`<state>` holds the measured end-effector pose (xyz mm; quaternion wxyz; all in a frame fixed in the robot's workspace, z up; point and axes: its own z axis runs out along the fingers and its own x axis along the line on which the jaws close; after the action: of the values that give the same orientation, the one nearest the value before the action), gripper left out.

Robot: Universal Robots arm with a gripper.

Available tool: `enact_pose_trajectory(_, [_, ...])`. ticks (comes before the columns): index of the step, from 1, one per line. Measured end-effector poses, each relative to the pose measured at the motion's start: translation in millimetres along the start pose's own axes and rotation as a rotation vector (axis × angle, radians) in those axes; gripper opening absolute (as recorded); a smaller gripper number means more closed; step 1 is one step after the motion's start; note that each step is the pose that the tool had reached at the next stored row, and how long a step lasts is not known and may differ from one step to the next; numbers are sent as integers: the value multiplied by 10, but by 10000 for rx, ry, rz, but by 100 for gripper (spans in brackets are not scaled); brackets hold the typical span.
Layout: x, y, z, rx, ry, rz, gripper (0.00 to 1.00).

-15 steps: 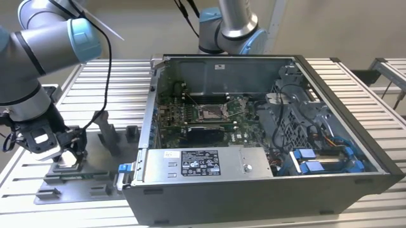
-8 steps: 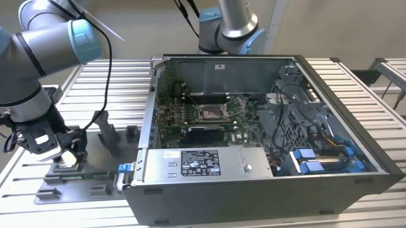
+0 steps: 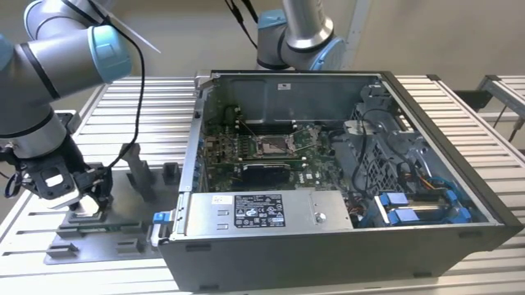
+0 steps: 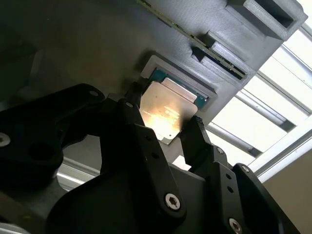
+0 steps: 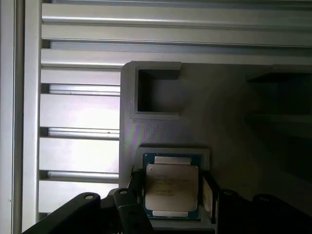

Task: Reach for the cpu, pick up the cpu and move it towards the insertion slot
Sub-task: 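Pick up the cpu and move it towards the insertion slot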

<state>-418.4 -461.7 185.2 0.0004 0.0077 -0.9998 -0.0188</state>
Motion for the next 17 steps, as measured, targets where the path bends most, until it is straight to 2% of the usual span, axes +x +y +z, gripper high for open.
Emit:
enact_pose_trajectory(1, [0, 0, 0, 0, 1, 0, 0])
enact_pose_trajectory(6, [0, 1, -12, -4, -1, 2, 0])
enact_pose_trajectory(17, [1, 18, -503, 0, 10, 23, 0])
